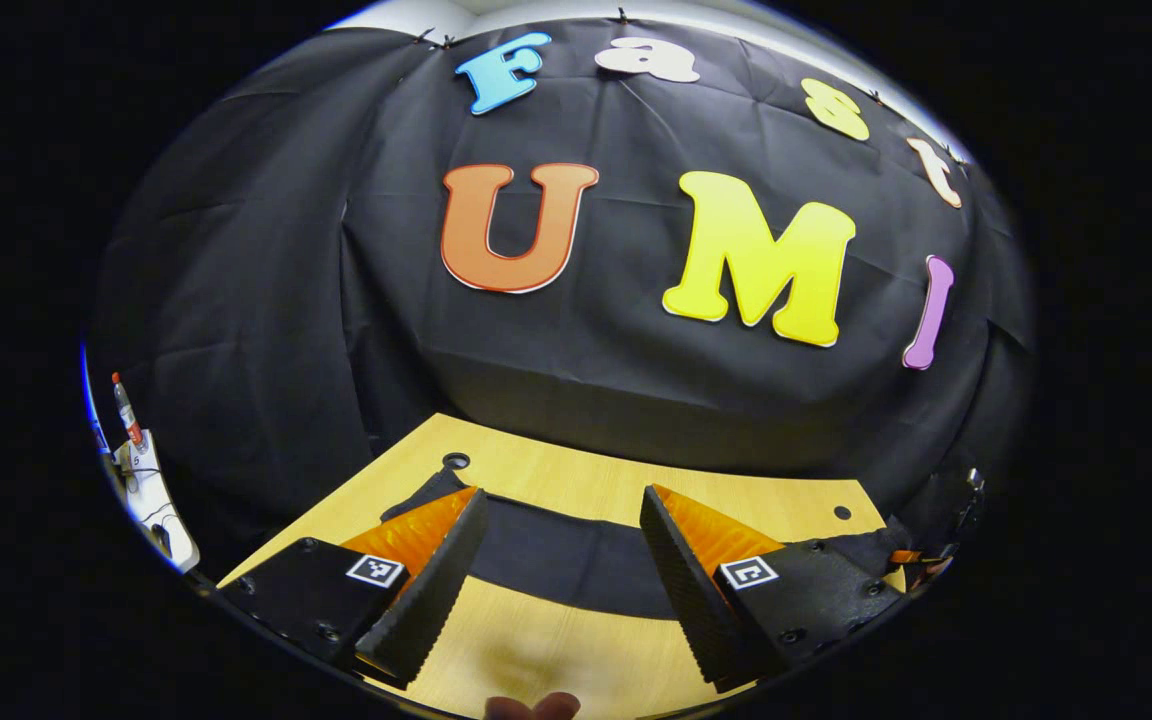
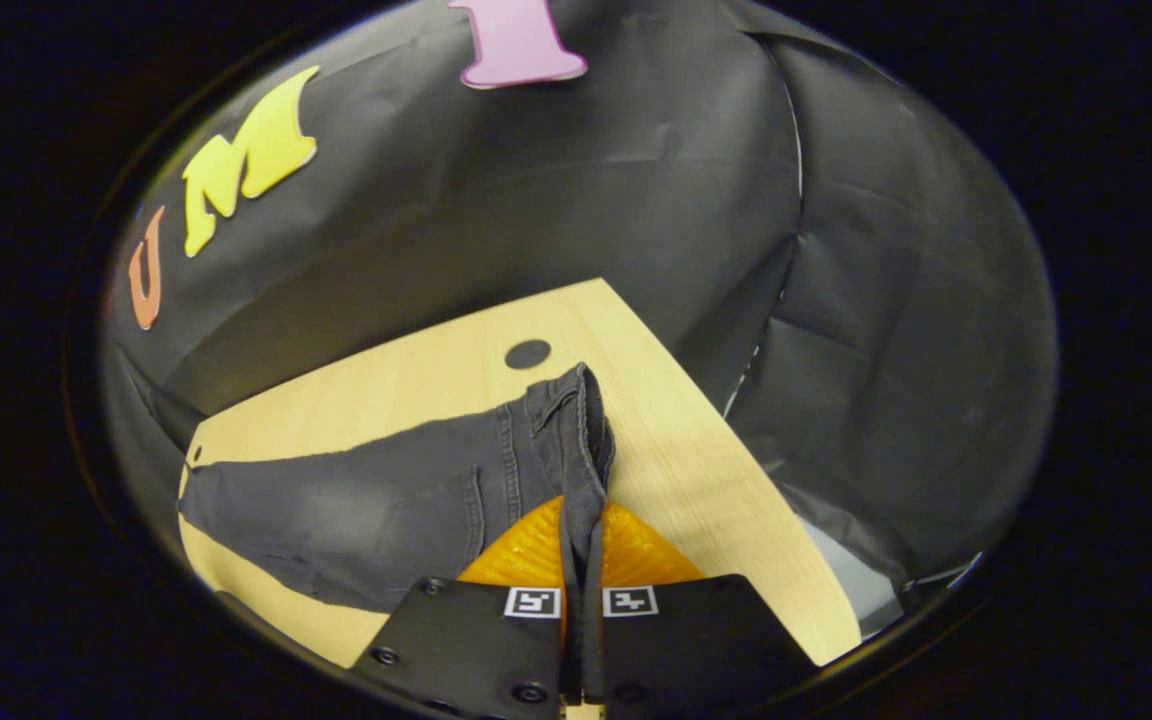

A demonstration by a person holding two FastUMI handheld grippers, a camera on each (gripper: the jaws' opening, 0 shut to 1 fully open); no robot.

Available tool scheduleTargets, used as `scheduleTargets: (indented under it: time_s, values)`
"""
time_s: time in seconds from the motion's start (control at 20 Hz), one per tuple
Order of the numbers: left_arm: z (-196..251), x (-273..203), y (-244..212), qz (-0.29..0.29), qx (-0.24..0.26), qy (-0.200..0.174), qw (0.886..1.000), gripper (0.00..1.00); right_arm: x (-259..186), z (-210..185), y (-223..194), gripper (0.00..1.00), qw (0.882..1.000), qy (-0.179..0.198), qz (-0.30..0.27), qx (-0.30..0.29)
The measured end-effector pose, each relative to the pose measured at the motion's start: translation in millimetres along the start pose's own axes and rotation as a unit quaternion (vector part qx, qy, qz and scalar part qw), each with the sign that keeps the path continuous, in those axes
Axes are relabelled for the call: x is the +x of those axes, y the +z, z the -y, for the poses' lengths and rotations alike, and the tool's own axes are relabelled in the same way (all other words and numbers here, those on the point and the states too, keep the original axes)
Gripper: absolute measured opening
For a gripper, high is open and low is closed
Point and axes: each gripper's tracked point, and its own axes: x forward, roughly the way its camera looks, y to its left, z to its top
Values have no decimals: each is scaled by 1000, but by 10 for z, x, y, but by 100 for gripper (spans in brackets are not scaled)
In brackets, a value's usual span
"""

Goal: Grasp the waist and the cuffs of the jeans and fold them to make the two legs overlap; first hold the waist and fold one-third of the jeans toward the cuffs, then hold the cuffs and fold the remaining one-third in the same direction to finish folding.

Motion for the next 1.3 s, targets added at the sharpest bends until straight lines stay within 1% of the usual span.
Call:
scheduleTargets:
  time_s: [0.05, 0.2, 0.3, 0.5, 0.6, 0.7, 0.75, 0.8, 0.9, 1.05, 1.15, 1.3]
  values:
    - [-69, -11, 0, 4, 0, 2, 1000, 99, -147, -124, 132, 1, 1000, 3, 14, -13]
    - [-310, -54, -19, 16, -2, 9, 1000, 99, -500, -626, 459, 1, 998, 19, 49, -38]
    - [-488, -54, -35, 23, -6, 12, 1000, 99, -709, -1045, 580, 0, 996, 30, 63, -50]
    - [-896, -65, -133, 28, -17, 28, 999, 99, -1050, -2054, 659, 1, 990, 72, 85, -82]
    - [-1082, -72, -124, 34, -20, 34, 999, 99, -1135, -2555, 594, 0, 986, 95, 88, -107]
    - [-1330, -117, -205, 28, -27, 50, 998, 99, -1179, -3015, 473, 0, 981, 114, 87, -132]
    - [-1460, -154, -240, 25, -32, 58, 997, 99, -1202, -3222, 374, 4, 978, 120, 87, -146]
    - [-1586, -187, -288, 22, -38, 66, 997, 99, -1195, -3431, 271, 0, 976, 129, 83, -157]
    - [-1788, -253, -402, 13, -48, 80, 996, 99, -1140, -3854, 35, 0, 971, 147, 72, -176]
    - [-2088, -365, -556, -2, -64, 102, 993, 99, -933, -4438, -376, 1, 963, 169, 49, -203]
    - [-2234, -430, -667, -10, -80, 113, 990, 99, -745, -4729, -701, 1, 959, 168, 33, -228]
    - [-2445, -493, -799, -21, -94, 128, 987, 99, -423, -4911, -1212, 1, 951, 151, 10, -268]
